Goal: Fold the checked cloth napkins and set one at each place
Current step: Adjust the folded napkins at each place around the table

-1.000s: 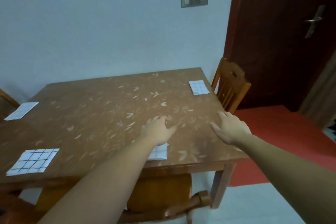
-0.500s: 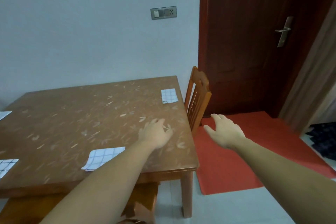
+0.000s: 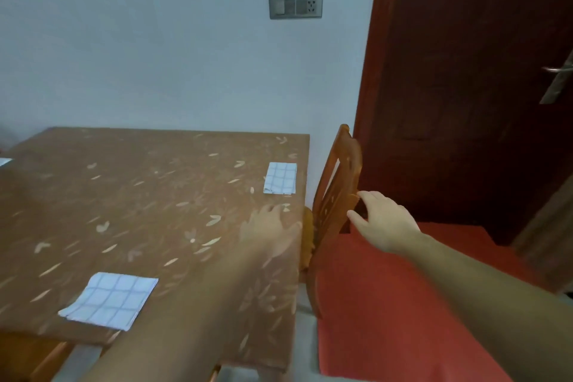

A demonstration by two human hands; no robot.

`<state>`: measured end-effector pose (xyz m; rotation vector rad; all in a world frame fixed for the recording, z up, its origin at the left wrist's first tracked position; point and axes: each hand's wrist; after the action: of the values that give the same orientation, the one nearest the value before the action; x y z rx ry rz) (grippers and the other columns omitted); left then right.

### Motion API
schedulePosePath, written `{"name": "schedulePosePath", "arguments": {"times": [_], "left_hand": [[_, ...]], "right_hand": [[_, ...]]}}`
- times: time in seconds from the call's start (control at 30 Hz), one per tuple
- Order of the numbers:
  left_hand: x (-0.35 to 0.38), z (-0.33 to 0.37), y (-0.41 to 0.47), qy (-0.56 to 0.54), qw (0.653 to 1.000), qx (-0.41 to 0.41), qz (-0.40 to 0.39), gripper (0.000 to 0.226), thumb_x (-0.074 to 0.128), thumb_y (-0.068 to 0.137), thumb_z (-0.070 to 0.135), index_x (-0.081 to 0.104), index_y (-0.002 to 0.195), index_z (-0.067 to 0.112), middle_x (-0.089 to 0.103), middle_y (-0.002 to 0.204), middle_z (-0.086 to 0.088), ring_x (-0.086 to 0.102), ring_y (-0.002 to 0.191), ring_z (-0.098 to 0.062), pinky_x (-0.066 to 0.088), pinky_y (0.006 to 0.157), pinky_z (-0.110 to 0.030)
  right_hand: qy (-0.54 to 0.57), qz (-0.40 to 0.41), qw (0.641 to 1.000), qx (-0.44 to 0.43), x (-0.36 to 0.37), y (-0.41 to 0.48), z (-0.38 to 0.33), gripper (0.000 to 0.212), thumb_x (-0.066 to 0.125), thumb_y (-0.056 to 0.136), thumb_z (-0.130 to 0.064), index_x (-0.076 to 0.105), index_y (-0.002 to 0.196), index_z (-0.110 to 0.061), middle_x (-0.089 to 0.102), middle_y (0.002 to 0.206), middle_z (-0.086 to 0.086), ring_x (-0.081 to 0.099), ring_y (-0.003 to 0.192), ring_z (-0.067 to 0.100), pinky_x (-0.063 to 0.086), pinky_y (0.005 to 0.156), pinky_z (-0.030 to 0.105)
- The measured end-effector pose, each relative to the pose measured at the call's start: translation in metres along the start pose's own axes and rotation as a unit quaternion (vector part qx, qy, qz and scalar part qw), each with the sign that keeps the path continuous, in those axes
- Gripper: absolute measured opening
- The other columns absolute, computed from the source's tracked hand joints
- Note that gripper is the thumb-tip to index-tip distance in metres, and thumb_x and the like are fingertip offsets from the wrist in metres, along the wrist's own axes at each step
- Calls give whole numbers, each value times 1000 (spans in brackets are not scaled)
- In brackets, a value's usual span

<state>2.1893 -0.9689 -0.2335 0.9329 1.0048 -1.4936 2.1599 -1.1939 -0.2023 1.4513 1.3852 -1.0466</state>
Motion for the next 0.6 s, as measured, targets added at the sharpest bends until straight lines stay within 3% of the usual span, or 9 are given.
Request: {"name": "schedulePosePath", "arguments": {"times": [0.13,0.33,0.53,0.6], "left_hand": [[5,30,34,-21,998,-50,18,62,43,89,60,40,144,31,40,150,5,29,141,-25,29,112,-47],[16,90,65,-48,985,-161,36,61,43,89,59,43,141,27,41,148,3,35,137,-25,32,109,-45],[15,122,95,-26,974,-220,56,67,42,91,61,33,149,28,30,157,2,29,142,-25,27,113,-46],[17,122,112,-28,969,-239,60,68,41,91,61,30,150,29,27,158,3,28,143,-26,27,113,-47]], "right_hand": [[-13,-15,999,-49,-11,50,33,51,40,96,-47,46,134,-15,52,136,4,51,121,24,43,98,42],[-20,-57,989,-132,-36,119,94,45,40,96,-45,49,127,-13,54,129,7,55,114,27,44,94,42],[-10,-66,975,-210,-40,193,118,42,39,95,-49,53,119,-18,59,123,4,58,107,24,47,87,40],[-6,-75,969,-236,-38,217,115,44,41,96,-46,51,127,-16,56,129,5,55,115,24,44,91,39]]}}
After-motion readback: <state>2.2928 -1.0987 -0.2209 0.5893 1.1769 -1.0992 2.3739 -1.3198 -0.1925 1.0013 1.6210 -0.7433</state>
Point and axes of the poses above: each hand's wrist, its own y-axis towards the middle knuckle, its own x-axis out of the palm, z = x × y
